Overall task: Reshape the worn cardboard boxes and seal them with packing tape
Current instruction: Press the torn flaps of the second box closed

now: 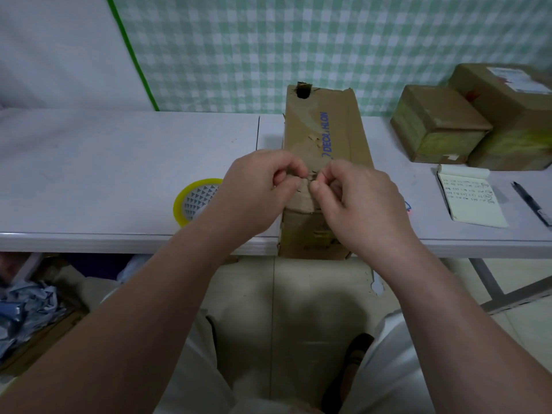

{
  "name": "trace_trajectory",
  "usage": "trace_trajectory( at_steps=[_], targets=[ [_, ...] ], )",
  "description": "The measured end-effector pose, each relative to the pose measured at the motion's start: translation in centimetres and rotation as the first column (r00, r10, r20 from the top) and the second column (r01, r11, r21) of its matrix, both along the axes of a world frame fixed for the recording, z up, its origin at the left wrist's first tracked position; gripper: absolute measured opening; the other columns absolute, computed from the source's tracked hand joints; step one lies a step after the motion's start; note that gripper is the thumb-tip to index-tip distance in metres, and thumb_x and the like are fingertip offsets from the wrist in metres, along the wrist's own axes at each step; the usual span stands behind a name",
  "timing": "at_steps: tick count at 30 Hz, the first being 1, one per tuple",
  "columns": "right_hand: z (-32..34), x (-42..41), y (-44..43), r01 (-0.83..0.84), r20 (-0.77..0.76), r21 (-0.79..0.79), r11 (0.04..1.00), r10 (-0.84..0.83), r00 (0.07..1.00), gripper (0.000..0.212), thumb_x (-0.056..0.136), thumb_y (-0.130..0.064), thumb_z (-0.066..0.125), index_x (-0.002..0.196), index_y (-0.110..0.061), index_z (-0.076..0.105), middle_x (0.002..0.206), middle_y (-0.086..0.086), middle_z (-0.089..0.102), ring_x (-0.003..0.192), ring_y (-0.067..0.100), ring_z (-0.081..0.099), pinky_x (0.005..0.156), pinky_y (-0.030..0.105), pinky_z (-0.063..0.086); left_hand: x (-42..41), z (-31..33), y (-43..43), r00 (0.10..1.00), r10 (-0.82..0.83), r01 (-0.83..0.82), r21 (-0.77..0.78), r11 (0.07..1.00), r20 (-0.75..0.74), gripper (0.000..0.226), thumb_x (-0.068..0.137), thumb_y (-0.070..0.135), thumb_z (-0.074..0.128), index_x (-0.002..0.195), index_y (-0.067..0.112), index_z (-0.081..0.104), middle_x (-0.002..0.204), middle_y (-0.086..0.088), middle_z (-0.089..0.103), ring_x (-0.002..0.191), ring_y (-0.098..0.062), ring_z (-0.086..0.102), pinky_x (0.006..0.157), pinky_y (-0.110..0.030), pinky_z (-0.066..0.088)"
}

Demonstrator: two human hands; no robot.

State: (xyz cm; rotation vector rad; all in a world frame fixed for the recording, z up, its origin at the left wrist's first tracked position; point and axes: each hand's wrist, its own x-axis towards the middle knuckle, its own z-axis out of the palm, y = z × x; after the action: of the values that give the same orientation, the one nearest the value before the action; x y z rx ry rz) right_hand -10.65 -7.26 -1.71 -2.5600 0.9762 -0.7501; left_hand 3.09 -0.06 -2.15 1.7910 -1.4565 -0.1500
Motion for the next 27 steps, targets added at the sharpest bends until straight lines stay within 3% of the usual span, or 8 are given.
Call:
trace_trajectory(
  at_steps=[6,15,19,22,23,25,27],
  targets=[
    [0.0,0.0,-0.2,0.008,0.008,0.051,0.999,-0.009,1.0,0.016,0.091,-0.03,0.056,0.079,-0.02,0.06,0.058,-0.008,0.044,0.074,0.026,0.055,0.066,0.04,0.047,0.1,0.3,-0.2,1.0,0.007,-0.007,0.02,1.0,0.004,0.013,0.086,0.013,0.063,0.092,0.019,0.072,0.062,0.011,0.046,0.063,0.0,0.045,0.062,-0.005,0.033],
    [0.1,0.6,-0.4,0.053,0.032,0.06,0.997,-0.055,0.998,0.016,0.09,-0.032,0.056,0.083,-0.02,0.063,0.061,-0.007,0.047,0.076,0.025,0.056,0.067,0.038,0.047,-0.5,-0.1,-0.9,0.977,0.088,-0.089,0.006,0.996,-0.193,0.018,0.086,0.009,0.062,0.081,0.024,0.07,0.05,0.012,0.043,0.047,-0.001,0.04,0.05,-0.009,0.031],
    [0.0,0.7,-0.8,0.047,0.112,0.036,0.998,-0.05,0.992,0.017,0.093,-0.027,0.054,0.086,-0.015,0.063,0.07,-0.007,0.055,0.077,0.023,0.057,0.069,0.038,0.046,-1.1,-0.5,-0.8,0.946,0.157,-0.174,-0.035,0.984,-0.283,0.015,0.088,0.011,0.061,0.082,0.022,0.069,0.053,0.015,0.052,0.051,0.002,0.046,0.053,-0.009,0.036],
    [-0.7,0.1,-1.1,0.006,0.267,0.107,0.994,-0.035,0.963,0.012,0.093,-0.017,0.052,0.087,-0.013,0.061,0.072,-0.01,0.055,0.077,0.021,0.054,0.073,0.037,0.044,-1.0,-0.9,-0.8,0.902,0.151,-0.183,-0.043,0.982,-0.405,0.02,0.092,0.014,0.058,0.082,0.028,0.067,0.072,-0.011,0.066,0.063,-0.023,0.057,0.06,-0.033,0.051],
    [-0.9,-0.1,-1.1,-0.011,0.306,0.131,0.991,-0.03,0.952,0.01,0.093,-0.015,0.052,0.088,-0.014,0.061,0.075,-0.011,0.055,0.079,0.019,0.054,0.076,0.036,0.044,-0.9,-1.0,-0.8,0.883,0.129,-0.164,-0.039,0.986,-0.451,0.021,0.093,0.013,0.056,0.083,0.028,0.067,0.075,-0.015,0.066,0.062,-0.023,0.058,0.056,-0.033,0.053],
    [-1.3,-0.6,-1.0,-0.03,0.343,0.167,0.986,-0.029,0.939,0.008,0.091,-0.013,0.055,0.091,-0.016,0.062,0.082,-0.015,0.054,0.086,0.015,0.051,0.081,0.032,0.043,-0.8,-0.9,-0.6,0.84,0.09,-0.124,-0.028,0.992,-0.536,0.022,0.094,0.009,0.055,0.084,0.024,0.068,0.07,-0.012,0.062,0.052,-0.007,0.054,0.05,-0.023,0.048],
    [-1.5,-0.9,-0.9,-0.029,0.33,0.191,0.981,-0.036,0.943,0.006,0.089,-0.017,0.058,0.089,-0.021,0.063,0.088,-0.016,0.053,0.094,0.013,0.048,0.082,0.022,0.039,-0.6,-0.9,-0.7,0.82,0.077,-0.111,-0.025,0.993,-0.567,0.02,0.092,0.008,0.057,0.084,0.022,0.069,0.069,-0.015,0.057,0.048,-0.002,0.049,0.047,-0.017,0.044]
  ],
)
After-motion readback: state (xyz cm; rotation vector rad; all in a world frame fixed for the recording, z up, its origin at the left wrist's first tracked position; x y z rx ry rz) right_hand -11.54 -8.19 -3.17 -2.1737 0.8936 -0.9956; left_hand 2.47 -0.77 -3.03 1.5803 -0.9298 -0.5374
